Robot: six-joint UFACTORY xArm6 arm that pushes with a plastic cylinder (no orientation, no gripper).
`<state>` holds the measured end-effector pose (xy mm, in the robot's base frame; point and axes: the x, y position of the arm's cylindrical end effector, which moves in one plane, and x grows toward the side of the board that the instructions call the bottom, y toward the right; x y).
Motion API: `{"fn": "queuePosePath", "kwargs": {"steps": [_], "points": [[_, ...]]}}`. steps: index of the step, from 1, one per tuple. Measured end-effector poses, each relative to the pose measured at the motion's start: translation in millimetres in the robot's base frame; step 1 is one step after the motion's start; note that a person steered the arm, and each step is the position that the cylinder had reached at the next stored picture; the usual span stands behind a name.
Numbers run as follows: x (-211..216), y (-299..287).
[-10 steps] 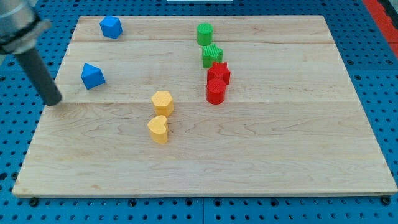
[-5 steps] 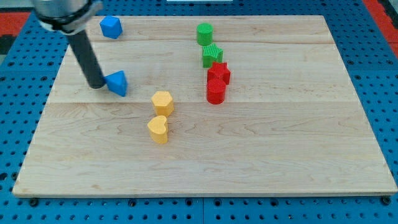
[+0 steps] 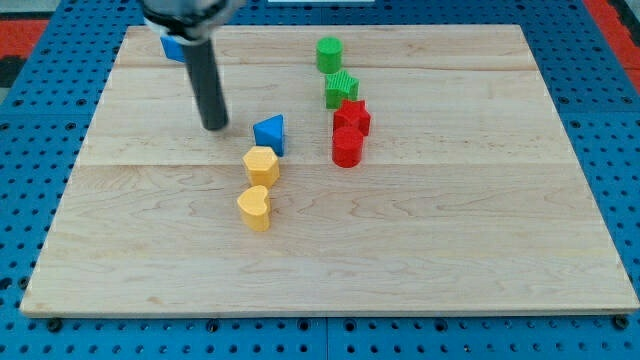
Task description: Move the blue triangle above the yellow hexagon
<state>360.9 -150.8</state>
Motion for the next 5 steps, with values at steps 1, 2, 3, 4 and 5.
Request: {"fn": "queuePosePath", "kwargs": {"steps": [1, 2, 3, 4, 5], "points": [[-17.8, -51.1], [-17.8, -52.2], [-14.4, -55.8], [-15.1, -89.1], [-35.1, -102.3]]}}
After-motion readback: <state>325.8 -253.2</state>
